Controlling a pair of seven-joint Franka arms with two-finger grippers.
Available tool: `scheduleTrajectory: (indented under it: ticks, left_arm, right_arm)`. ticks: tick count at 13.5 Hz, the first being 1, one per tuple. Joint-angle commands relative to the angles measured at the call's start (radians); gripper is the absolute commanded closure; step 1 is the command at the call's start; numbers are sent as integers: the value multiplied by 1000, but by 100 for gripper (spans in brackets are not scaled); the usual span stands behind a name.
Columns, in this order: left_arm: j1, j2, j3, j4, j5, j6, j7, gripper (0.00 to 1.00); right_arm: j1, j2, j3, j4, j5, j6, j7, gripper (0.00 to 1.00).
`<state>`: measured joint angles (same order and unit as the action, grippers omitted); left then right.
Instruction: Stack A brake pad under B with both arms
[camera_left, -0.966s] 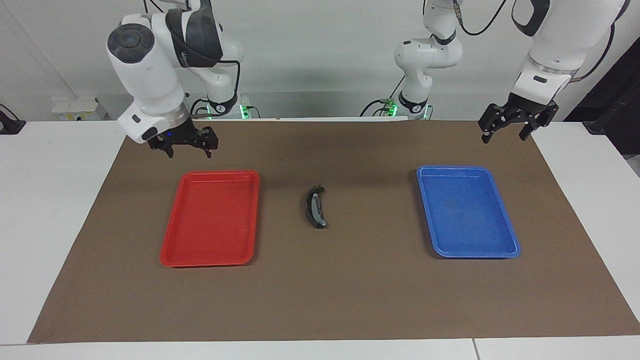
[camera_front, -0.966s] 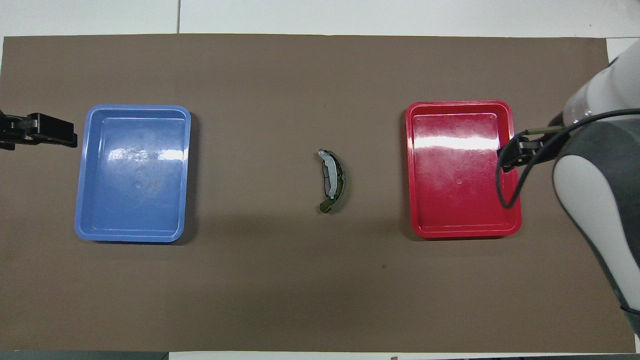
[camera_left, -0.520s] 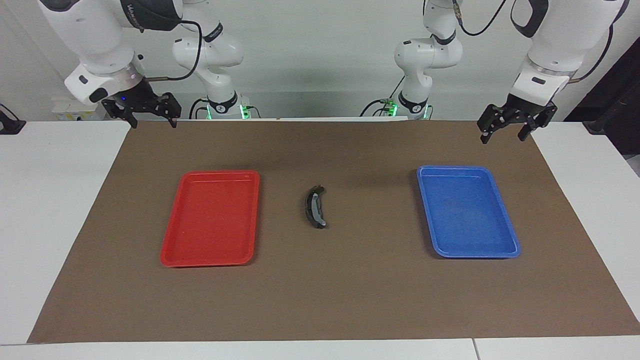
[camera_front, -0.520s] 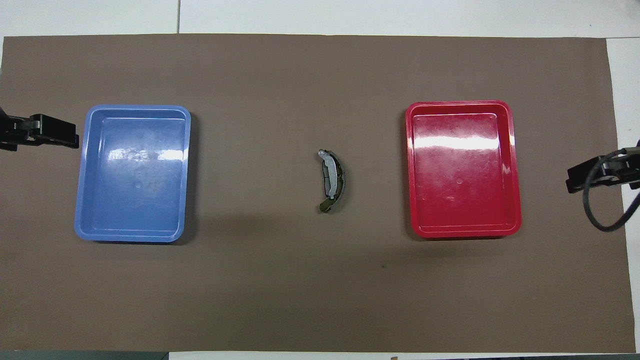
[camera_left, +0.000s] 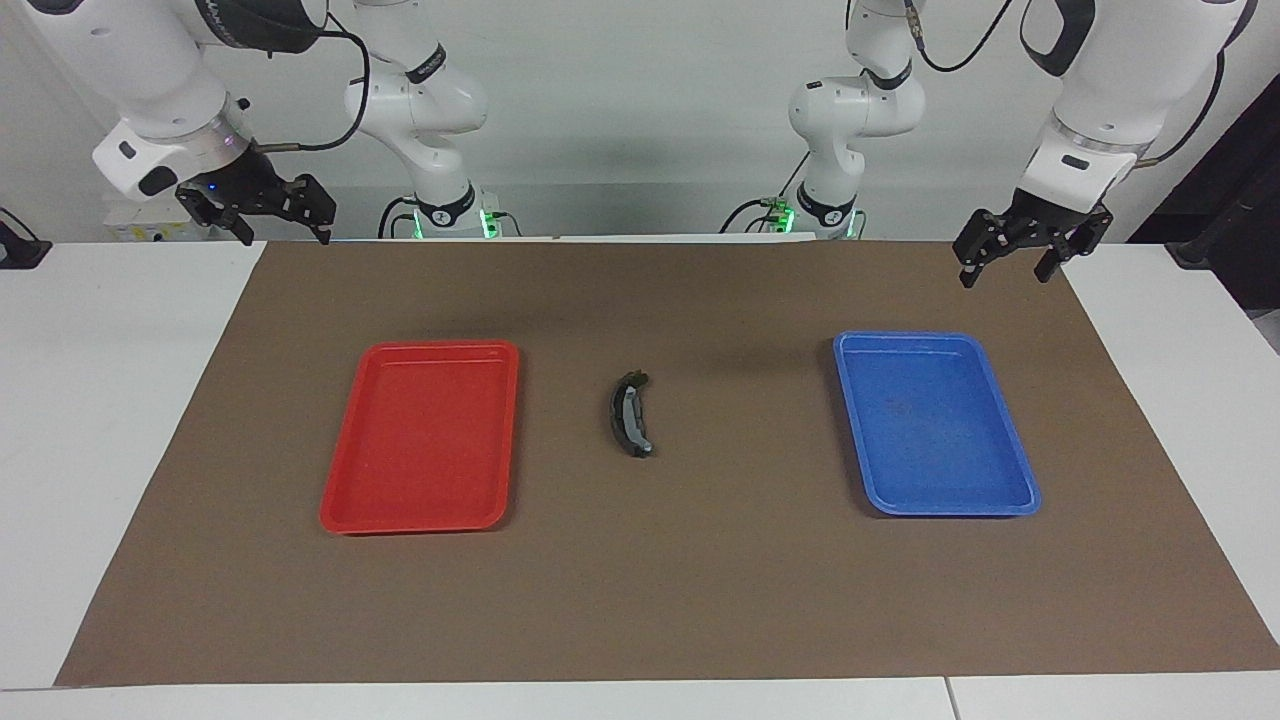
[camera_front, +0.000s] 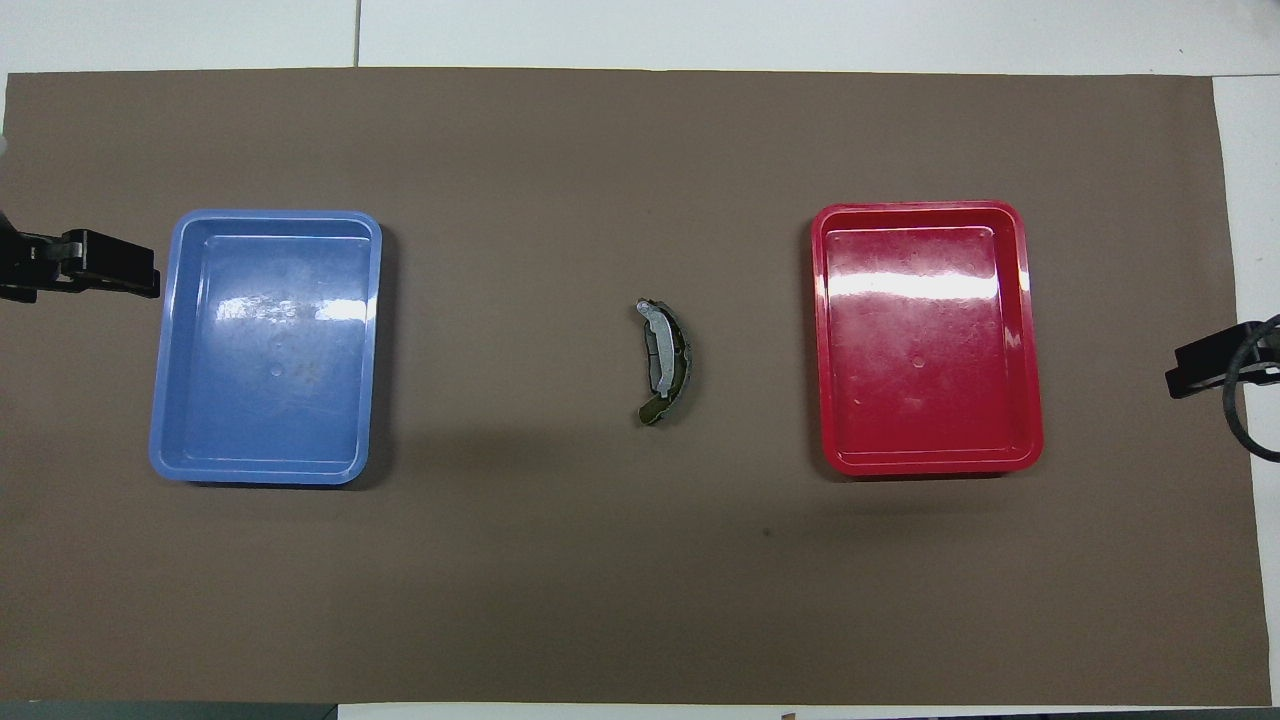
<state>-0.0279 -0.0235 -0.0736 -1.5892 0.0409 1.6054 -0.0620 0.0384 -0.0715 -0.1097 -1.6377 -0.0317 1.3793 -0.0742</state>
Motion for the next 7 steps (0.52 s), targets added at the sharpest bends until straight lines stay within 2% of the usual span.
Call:
scheduleTrajectory:
  ticks: [1, 7]
  left_arm:
    - [5, -15, -5, -17, -16, -12, 10, 0]
    - [6, -12, -5, -8, -45, -71, 30, 0]
  right_arm:
    - [-12, -5, 8, -5, 15, 26, -19, 0]
    - [-12, -8, 15, -2, 13, 81, -18, 0]
